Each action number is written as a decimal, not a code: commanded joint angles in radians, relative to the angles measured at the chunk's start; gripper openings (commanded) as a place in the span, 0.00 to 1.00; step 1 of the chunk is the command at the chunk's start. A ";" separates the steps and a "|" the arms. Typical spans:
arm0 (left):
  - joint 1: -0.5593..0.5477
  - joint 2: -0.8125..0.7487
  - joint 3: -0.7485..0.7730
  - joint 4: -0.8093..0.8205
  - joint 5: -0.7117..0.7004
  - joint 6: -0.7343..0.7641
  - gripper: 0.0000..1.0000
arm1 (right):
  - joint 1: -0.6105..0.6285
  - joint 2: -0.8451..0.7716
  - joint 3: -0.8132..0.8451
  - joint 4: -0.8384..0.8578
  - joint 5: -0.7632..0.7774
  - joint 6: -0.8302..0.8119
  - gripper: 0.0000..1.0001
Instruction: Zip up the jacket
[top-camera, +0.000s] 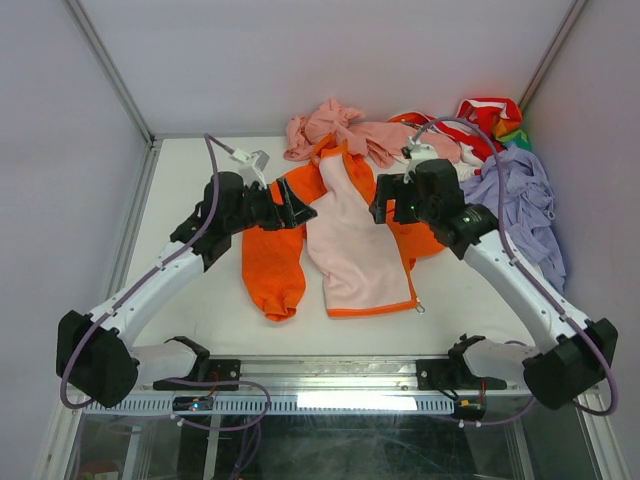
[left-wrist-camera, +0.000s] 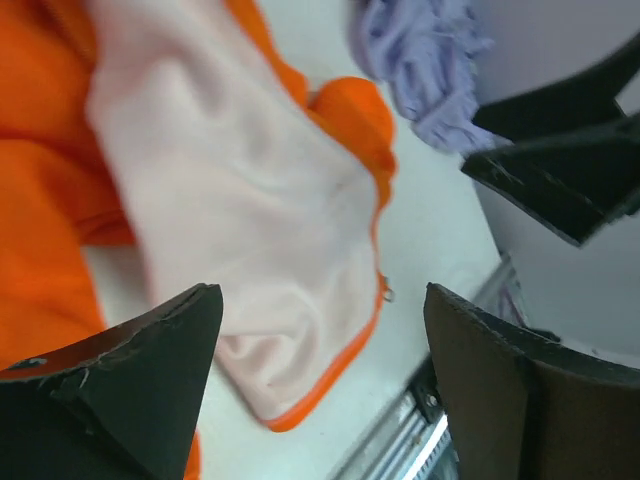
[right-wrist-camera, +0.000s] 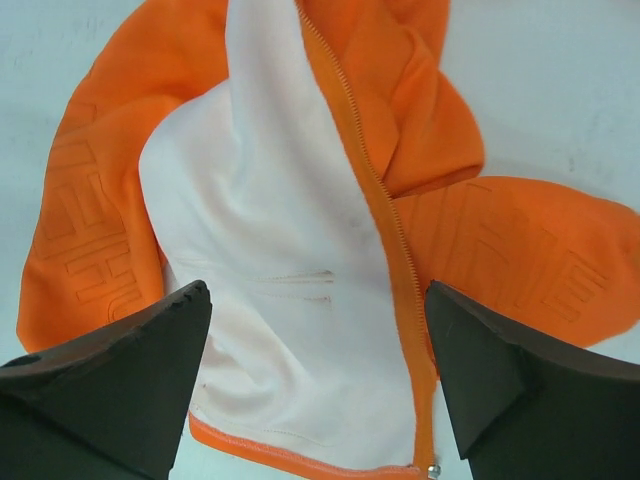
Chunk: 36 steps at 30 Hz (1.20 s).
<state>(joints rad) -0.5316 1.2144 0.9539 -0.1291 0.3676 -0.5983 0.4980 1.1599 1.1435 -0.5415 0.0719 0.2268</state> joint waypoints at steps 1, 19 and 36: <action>0.100 -0.002 -0.011 -0.162 -0.155 0.055 0.85 | -0.004 0.115 0.025 0.072 -0.122 -0.007 0.91; 0.185 0.568 0.219 -0.284 -0.387 0.238 0.99 | -0.062 0.677 0.320 0.249 -0.216 -0.008 0.77; 0.393 0.570 0.182 -0.318 -0.490 0.263 0.95 | -0.364 0.375 0.316 -0.025 0.151 -0.077 0.00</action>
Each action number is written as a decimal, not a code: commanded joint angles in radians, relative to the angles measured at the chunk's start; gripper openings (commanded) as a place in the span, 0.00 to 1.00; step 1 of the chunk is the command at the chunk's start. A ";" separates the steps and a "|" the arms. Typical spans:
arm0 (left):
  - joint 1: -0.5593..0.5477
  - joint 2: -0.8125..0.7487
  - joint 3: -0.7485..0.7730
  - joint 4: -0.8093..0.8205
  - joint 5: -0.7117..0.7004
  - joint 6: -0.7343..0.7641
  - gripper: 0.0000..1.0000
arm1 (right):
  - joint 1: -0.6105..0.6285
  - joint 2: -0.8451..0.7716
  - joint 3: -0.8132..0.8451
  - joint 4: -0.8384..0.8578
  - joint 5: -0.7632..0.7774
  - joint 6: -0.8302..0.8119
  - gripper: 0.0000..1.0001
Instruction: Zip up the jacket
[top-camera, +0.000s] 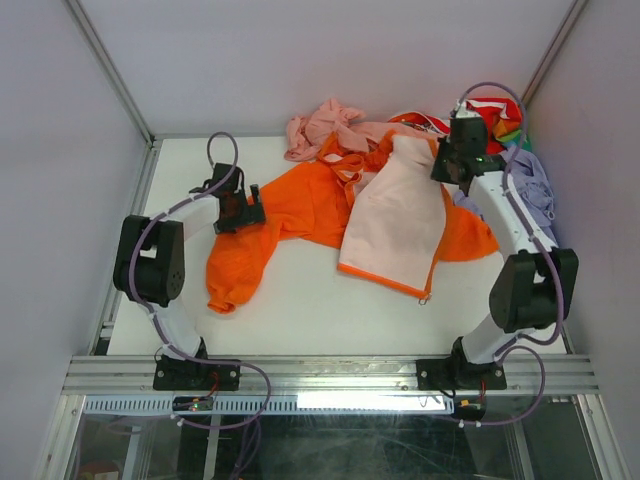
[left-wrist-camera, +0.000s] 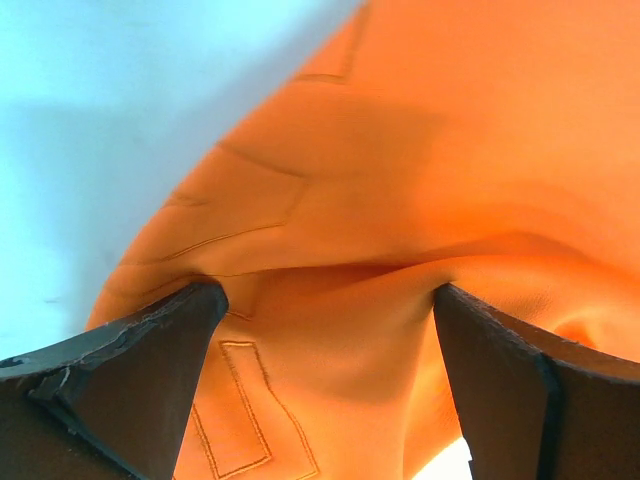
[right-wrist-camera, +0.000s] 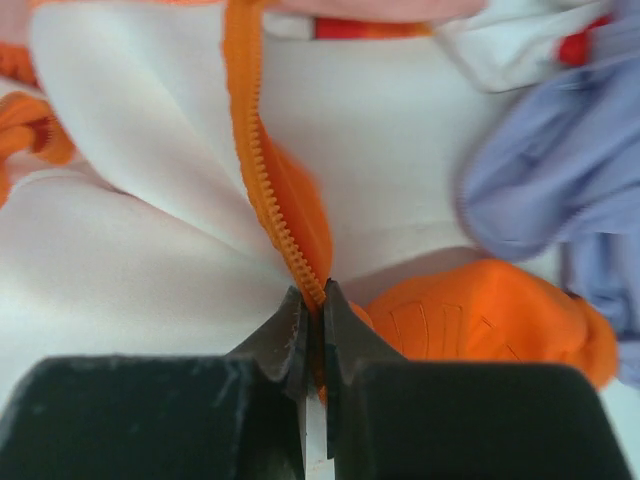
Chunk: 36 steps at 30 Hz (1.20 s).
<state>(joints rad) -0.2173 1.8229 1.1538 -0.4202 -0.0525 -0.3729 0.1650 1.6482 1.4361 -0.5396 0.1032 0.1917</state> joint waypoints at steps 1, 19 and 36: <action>0.085 -0.049 -0.010 -0.036 -0.074 0.042 0.95 | -0.031 -0.126 0.018 -0.026 0.091 -0.049 0.00; -0.281 -0.120 0.246 0.125 0.219 -0.076 0.93 | 0.006 -0.207 -0.144 0.035 -0.286 -0.028 0.00; -0.292 0.087 0.380 0.170 0.341 0.034 0.02 | 0.022 -0.173 -0.088 0.039 -0.231 -0.030 0.00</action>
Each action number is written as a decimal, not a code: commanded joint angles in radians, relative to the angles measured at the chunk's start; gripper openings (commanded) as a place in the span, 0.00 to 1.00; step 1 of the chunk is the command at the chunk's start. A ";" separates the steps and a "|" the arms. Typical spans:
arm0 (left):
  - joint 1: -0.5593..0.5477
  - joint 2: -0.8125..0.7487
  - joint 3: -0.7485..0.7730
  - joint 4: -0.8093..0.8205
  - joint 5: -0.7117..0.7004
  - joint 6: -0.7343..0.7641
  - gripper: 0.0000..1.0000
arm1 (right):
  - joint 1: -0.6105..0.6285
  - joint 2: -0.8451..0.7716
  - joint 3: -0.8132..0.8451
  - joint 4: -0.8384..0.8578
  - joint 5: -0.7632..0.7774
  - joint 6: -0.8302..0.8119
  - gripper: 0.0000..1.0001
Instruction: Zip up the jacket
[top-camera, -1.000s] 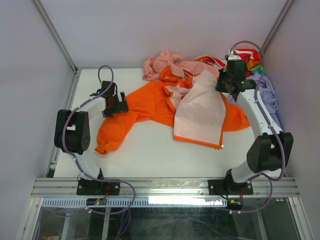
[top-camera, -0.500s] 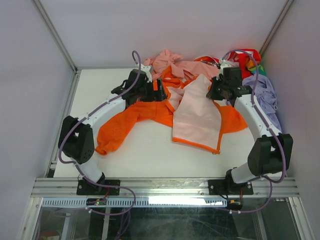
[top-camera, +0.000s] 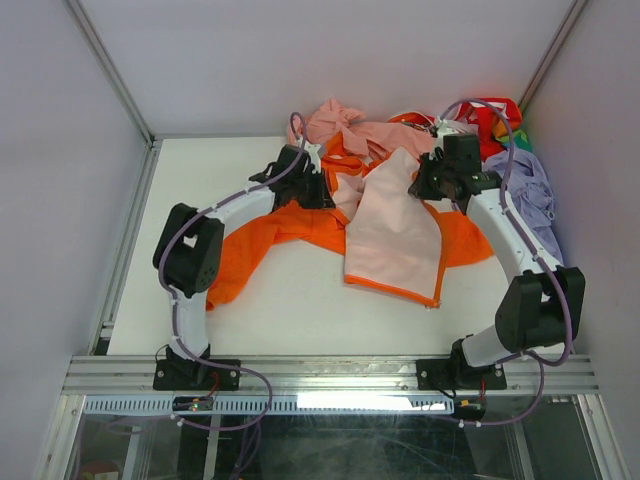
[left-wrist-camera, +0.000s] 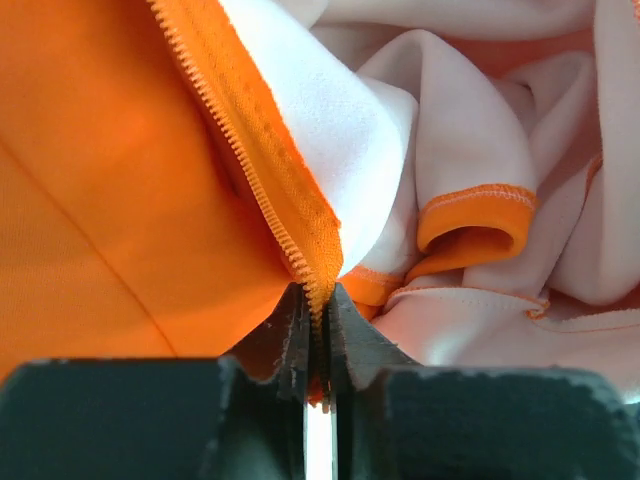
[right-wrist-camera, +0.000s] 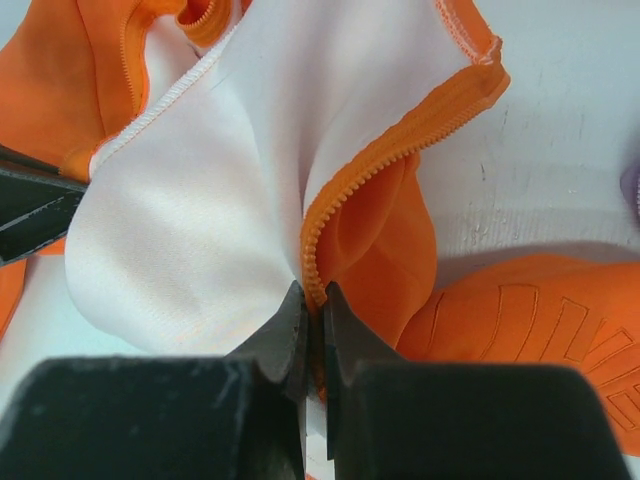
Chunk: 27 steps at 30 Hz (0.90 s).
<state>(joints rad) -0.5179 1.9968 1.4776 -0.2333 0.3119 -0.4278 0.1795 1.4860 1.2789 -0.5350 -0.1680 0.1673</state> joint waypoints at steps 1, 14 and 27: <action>0.030 -0.128 0.061 -0.052 -0.063 0.110 0.00 | 0.008 -0.004 0.095 0.022 0.071 -0.014 0.00; 0.265 -0.421 0.495 -0.800 -0.677 0.353 0.00 | 0.029 0.173 0.518 -0.187 0.322 -0.070 0.00; -0.231 -0.622 0.023 -0.616 -0.485 0.119 0.03 | 0.237 0.396 0.666 -0.188 0.088 0.004 0.19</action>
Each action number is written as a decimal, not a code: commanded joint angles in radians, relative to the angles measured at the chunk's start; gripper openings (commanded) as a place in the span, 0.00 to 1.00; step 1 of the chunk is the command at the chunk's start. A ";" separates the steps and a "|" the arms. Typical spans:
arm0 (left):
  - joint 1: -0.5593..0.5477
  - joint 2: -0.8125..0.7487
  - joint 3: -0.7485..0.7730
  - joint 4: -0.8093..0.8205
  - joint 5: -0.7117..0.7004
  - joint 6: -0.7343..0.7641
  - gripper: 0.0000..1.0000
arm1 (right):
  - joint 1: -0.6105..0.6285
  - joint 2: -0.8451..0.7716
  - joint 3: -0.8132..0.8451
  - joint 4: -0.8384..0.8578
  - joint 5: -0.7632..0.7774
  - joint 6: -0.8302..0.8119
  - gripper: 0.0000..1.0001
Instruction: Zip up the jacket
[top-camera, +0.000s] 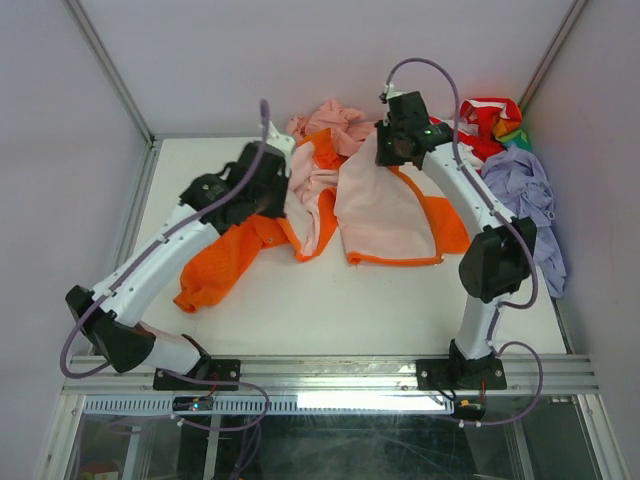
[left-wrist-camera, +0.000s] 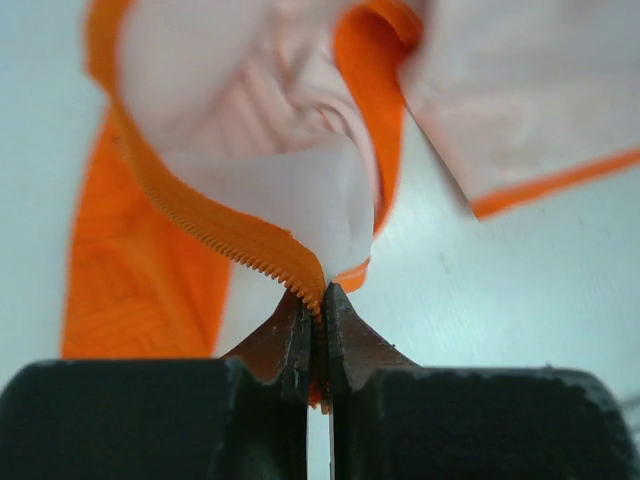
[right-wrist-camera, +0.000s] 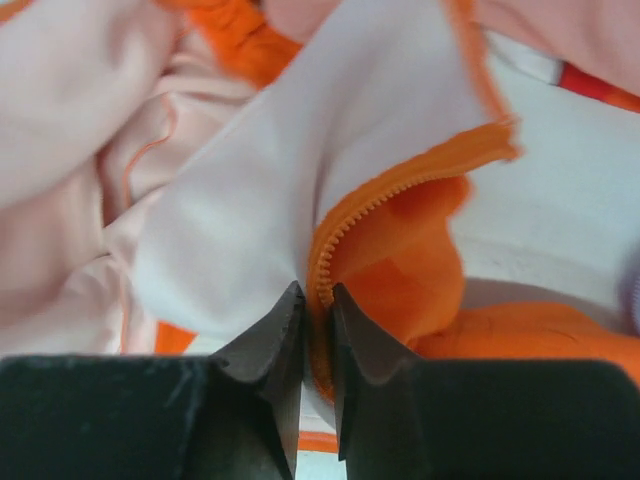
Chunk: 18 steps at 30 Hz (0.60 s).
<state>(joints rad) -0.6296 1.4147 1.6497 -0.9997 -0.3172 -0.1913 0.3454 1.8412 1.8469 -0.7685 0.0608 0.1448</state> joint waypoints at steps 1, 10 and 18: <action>-0.157 -0.036 -0.185 0.194 0.179 -0.137 0.05 | 0.079 0.053 0.104 0.043 -0.177 0.030 0.26; -0.271 -0.020 -0.341 0.419 0.542 -0.144 0.51 | 0.016 -0.154 -0.166 0.043 -0.326 -0.001 0.59; -0.257 0.001 -0.344 0.453 0.680 -0.096 0.74 | -0.121 -0.422 -0.532 0.093 -0.304 -0.002 0.71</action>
<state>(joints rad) -0.9016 1.4281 1.2888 -0.6380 0.2531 -0.3023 0.2512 1.5337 1.4082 -0.7204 -0.2592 0.1543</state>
